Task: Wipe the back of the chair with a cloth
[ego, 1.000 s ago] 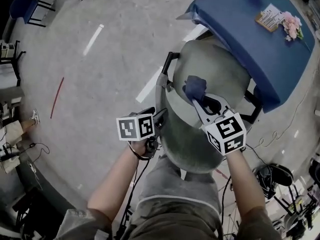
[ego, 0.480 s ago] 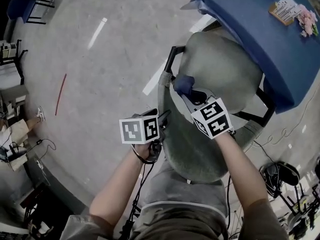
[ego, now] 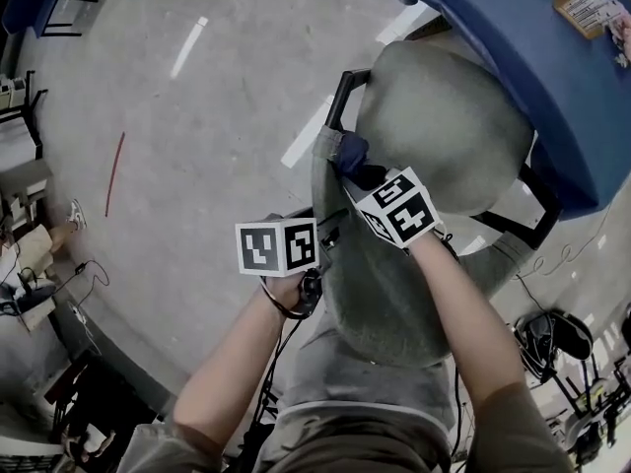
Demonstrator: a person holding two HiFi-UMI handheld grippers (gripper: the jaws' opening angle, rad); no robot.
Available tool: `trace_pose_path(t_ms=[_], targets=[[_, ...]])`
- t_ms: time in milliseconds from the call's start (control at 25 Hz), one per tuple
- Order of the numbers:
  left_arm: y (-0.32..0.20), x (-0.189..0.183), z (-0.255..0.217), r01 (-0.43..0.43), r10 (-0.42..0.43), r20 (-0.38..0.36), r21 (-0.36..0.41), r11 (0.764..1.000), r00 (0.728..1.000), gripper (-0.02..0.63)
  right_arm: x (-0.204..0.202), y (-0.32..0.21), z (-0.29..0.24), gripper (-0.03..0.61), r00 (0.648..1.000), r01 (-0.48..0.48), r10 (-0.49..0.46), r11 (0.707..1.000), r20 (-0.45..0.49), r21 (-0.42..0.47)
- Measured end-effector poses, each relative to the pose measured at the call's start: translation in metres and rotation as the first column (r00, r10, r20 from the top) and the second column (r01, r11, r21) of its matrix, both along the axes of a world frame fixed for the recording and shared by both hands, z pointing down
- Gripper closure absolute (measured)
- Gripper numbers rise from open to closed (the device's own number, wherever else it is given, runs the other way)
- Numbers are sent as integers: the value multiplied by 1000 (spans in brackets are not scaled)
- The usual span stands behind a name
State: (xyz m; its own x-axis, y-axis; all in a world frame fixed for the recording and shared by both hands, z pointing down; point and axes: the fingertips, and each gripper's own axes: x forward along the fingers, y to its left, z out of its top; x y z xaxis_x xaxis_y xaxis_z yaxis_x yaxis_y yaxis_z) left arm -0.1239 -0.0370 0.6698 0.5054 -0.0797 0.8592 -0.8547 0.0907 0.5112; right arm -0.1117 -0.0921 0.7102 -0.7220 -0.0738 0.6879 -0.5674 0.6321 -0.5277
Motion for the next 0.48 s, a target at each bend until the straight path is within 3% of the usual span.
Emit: trace_pose_path(t_ms=[160, 240, 360, 480], targets=[[-1, 0, 2, -15, 15, 5, 5, 1000, 1000, 368, -10, 30, 11, 497, 998, 53, -50, 995, 34, -80], [0, 0, 2, -14, 14, 3, 4, 1000, 1000, 368, -3, 54, 16, 497, 992, 124, -121, 984, 30, -131], [-1, -1, 3, -19, 19, 3, 3, 1000, 1000, 368, 14, 90, 17, 497, 962, 268, -271, 944, 12, -192], [0, 0, 3, -24, 24, 3, 0, 1000, 1000, 368, 40, 126, 12, 497, 919, 382, -395, 885, 7, -267]])
